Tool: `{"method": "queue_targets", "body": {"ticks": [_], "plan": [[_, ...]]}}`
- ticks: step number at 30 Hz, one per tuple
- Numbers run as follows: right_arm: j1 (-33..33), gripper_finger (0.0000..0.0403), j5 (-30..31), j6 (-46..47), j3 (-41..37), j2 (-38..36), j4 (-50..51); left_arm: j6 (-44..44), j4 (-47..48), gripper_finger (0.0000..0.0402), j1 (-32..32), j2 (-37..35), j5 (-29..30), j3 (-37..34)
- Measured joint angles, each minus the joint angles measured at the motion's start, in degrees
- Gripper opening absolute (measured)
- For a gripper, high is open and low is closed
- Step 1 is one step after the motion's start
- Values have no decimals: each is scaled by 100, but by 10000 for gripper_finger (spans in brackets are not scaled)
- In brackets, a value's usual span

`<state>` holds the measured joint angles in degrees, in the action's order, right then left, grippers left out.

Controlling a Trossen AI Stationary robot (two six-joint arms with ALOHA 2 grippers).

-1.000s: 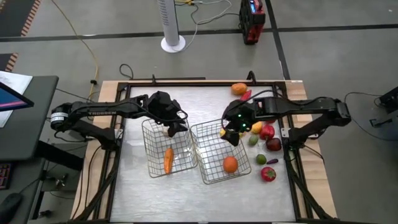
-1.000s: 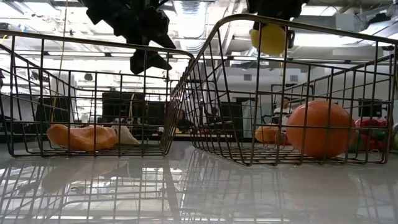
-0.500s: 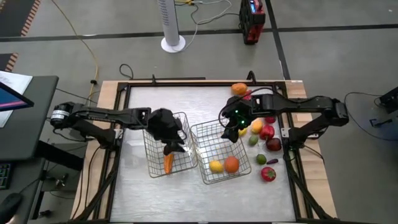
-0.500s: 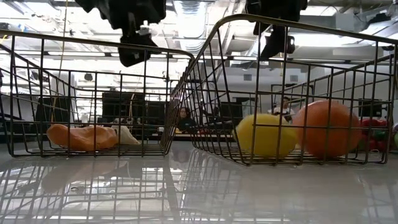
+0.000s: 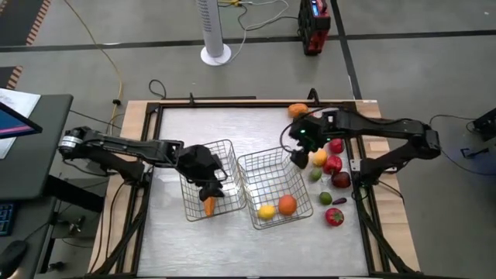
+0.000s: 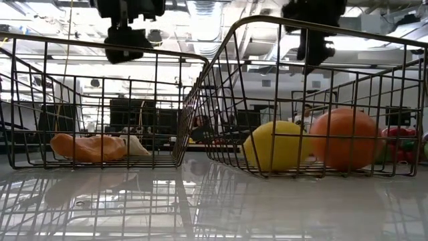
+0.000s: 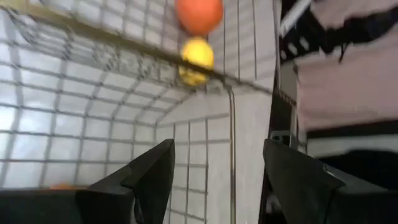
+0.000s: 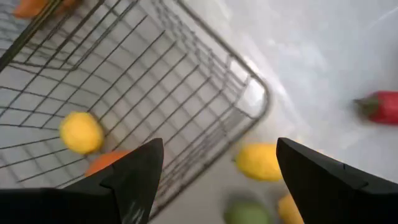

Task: Sort produce into baskets
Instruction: Put the left yellow lemon into the right basket

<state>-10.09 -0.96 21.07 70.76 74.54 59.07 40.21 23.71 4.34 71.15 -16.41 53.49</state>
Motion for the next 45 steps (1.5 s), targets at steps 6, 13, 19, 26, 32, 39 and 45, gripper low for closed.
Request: {"method": "queue_targets", "body": {"ticks": [6, 13, 19, 26, 32, 39, 45], "plan": [[-469, 338, 118, 26, -713, -842, -32, 294, -32, 234, 191, -367, 947, 0], [-633, 338, 115, 484, -1469, -1364, 246, 255, 146, 234, 420, -288, 1227, 0], [-624, 338, -66, 607, -2167, -1298, 99, 262, -367, 234, 439, -407, 1413, -4], [-697, 338, -384, 45, -2616, -836, -708, 86, -879, 234, 435, -1043, 1942, 0], [-728, 339, -406, -1160, -2616, -487, -915, 117, -230, 234, 432, -1576, 2330, 1], [-1023, 369, -1096, -2490, -2616, -90, -1038, 636, 37, 234, 432, -1928, 2675, 2], [-1016, 398, -793, -3630, -2500, 153, -1091, 918, 37, 234, 430, -1984, 3103, 2]]}}
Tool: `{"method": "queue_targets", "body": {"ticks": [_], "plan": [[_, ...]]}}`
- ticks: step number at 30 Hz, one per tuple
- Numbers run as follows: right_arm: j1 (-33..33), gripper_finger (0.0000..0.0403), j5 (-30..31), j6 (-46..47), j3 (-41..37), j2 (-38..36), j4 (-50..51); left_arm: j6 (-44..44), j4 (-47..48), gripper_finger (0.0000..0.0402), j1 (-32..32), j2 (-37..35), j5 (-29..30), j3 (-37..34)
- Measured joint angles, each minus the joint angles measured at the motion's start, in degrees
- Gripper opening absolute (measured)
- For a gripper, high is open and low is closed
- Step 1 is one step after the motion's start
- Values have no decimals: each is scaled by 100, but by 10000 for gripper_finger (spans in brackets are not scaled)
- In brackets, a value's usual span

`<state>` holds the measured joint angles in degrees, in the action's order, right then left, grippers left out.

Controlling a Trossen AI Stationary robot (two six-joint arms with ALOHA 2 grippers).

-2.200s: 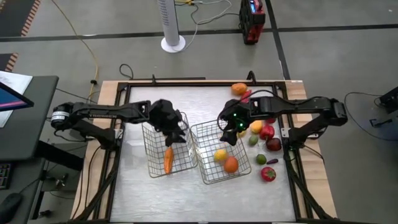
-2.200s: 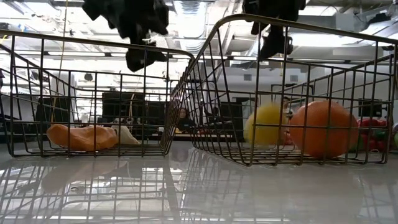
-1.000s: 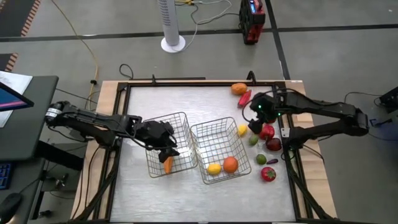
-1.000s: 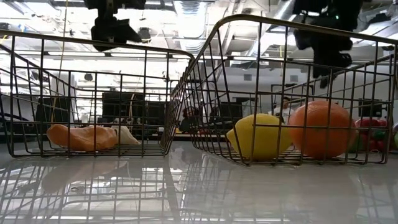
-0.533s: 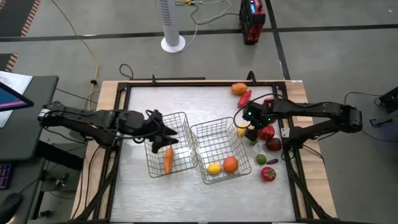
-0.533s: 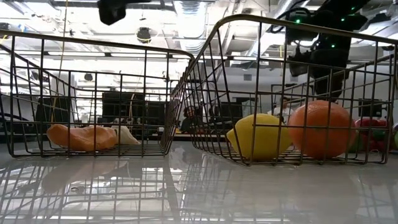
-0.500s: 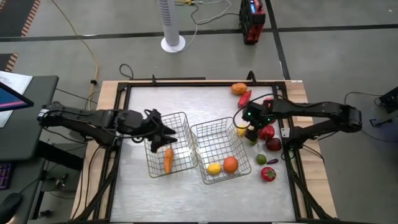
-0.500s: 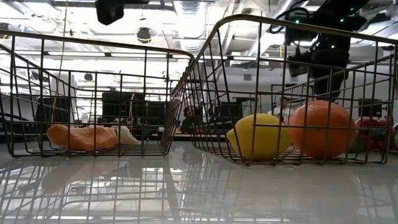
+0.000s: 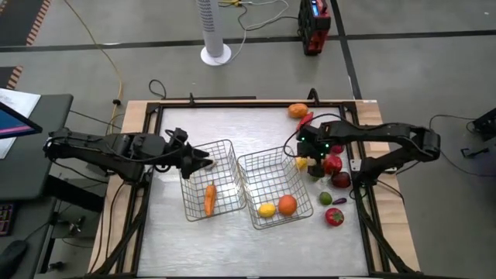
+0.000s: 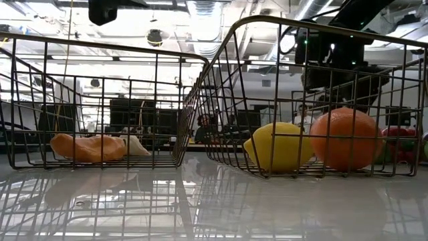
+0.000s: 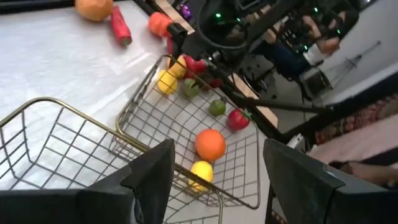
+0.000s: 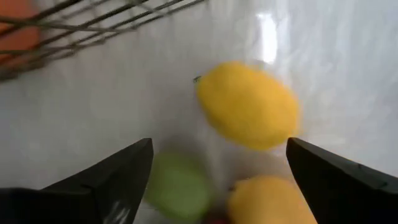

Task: Sort produce into baskets
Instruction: Put the left yellow lemon into the right basket

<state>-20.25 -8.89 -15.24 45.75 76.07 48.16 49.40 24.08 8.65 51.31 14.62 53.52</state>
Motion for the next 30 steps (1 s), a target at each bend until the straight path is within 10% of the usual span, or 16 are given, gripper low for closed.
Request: {"method": "queue_targets", "body": {"ticks": [16, 30], "plan": [[-105, 380, -303, -660, -137, 822, -960, 148, 4, 234, 0, 2, 408, 0], [-282, 270, -128, -670, -218, 708, -922, 147, 93, 234, 0, 2, 332, 0]]}}
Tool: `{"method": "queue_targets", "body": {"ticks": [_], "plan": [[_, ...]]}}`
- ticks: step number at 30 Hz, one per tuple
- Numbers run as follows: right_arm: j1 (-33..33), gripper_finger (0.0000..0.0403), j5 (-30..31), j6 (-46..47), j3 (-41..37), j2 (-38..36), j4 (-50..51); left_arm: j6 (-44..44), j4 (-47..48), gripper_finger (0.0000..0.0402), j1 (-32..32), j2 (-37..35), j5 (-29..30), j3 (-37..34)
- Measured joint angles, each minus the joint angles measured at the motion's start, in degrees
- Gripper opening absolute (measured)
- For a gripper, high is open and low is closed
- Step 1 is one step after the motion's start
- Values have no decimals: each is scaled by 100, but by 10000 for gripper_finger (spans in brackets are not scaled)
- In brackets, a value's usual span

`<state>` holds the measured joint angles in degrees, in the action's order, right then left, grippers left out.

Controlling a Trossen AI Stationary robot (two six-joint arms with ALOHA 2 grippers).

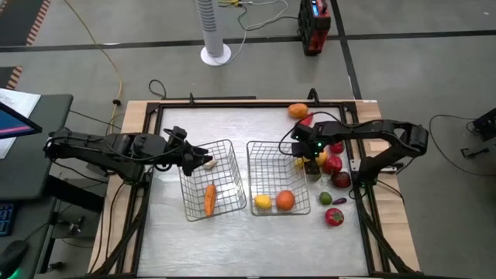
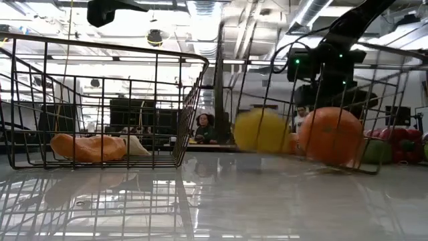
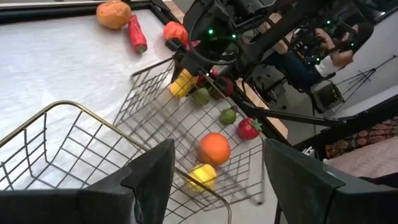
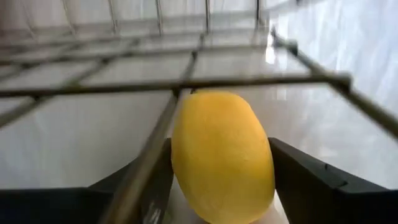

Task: Sort produce into baskets
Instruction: Put the left yellow lemon into the right basket

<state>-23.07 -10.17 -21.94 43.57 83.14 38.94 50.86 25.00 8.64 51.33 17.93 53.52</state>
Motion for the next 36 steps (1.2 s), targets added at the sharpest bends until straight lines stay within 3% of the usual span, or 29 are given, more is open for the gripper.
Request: {"method": "queue_targets", "body": {"ticks": [13, 20, 24, 29, 36], "plan": [[15, 261, 5, 722, 325, -901, 619, -87, 3, 234, -186, 21, -37, 0], [15, 261, 443, 858, 996, -1289, 1957, -167, 384, 234, -570, 42, -318, 0], [79, 260, 425, 1477, 1575, -1462, 2303, -391, 406, 234, -723, 39, -352, 0], [526, 260, 179, 2524, 2233, -1504, 2083, -865, 438, 234, -1035, 142, -542, -2], [1161, 275, 190, 3526, 2337, -1347, 1055, -1378, 371, 234, -1477, 238, -1188, -4]]}}
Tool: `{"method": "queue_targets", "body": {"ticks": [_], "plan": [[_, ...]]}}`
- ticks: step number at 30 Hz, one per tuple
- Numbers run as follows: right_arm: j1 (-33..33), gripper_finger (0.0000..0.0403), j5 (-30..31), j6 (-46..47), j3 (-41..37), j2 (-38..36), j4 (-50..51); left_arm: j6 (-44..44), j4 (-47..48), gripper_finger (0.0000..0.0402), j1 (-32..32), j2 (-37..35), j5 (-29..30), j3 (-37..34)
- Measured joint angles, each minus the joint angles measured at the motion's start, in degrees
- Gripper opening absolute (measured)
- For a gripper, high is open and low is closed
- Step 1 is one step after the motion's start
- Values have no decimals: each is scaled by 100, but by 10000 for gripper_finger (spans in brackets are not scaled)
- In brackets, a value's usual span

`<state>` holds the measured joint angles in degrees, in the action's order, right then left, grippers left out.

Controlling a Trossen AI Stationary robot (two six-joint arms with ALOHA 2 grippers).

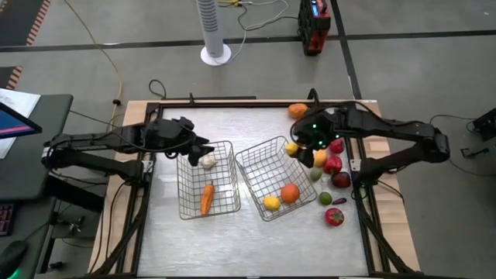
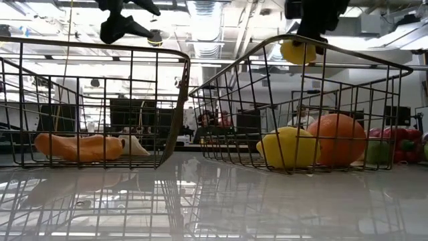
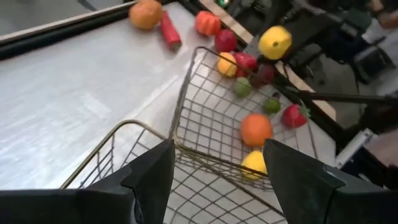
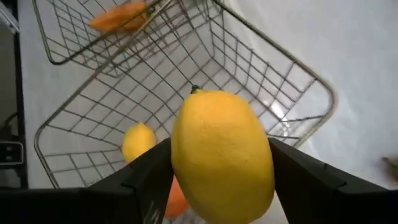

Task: Sort produce into baskets
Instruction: Put the left yellow lemon into the right basket, then put the bottom green lime into the right basket

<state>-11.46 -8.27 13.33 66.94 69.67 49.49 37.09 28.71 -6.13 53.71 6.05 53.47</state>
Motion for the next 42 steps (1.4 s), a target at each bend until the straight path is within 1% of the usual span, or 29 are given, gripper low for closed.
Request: {"method": "queue_targets", "body": {"ticks": [8, 10, 13, 17, 20, 22, 24, 27, 29, 32, 34, 37, 40, 42], "plan": [[360, 357, 69, 602, 0, 522, -19, -474, 91, 234, -207, 7, -488, 2], [371, 371, 72, 823, -2, 627, 104, -563, 158, 234, -281, 7, -631, 2], [345, 380, 91, 1192, -2, 704, 641, -665, 358, 234, -434, 5, -915, 2], [488, 377, 481, 1659, -4, 551, 1354, -772, 657, 234, -578, -24, -1249, 2], [774, 372, 916, 1988, -4, 162, 1524, -856, 813, 234, -599, -24, -1331, 2], [929, 368, 1095, 2189, -83, -70, 1630, -902, 840, 234, -599, -24, -1331, 2], [984, 366, 1083, 2438, -261, -226, 1710, -968, 839, 234, -599, -24, -1330, 2], [1105, 362, 851, 2865, -492, -327, 1681, -1109, 839, 234, -599, -22, -1330, 2], [1326, 358, 667, 3150, -604, -339, 1717, -1135, 842, 234, -599, -22, -1333, 2], [1843, 351, 663, 3627, -636, -332, 1679, -1094, 892, 234, -599, -22, -1445, 2], [2189, 347, 822, 3903, -634, -339, 1707, -1062, 966, 234, -599, -22, -1485, 2], [2573, 340, 1186, 4374, -632, -326, 2131, -1050, 988, 234, -597, -22, -1487, 2], [2735, 333, 1557, 4899, -632, -332, 2660, -1117, 988, 234, -597, -22, -1482, 2], [2800, 330, 1604, 5063, -632, -291, 2903, -1180, 988, 234, -597, -22, -1485, 2]]}}
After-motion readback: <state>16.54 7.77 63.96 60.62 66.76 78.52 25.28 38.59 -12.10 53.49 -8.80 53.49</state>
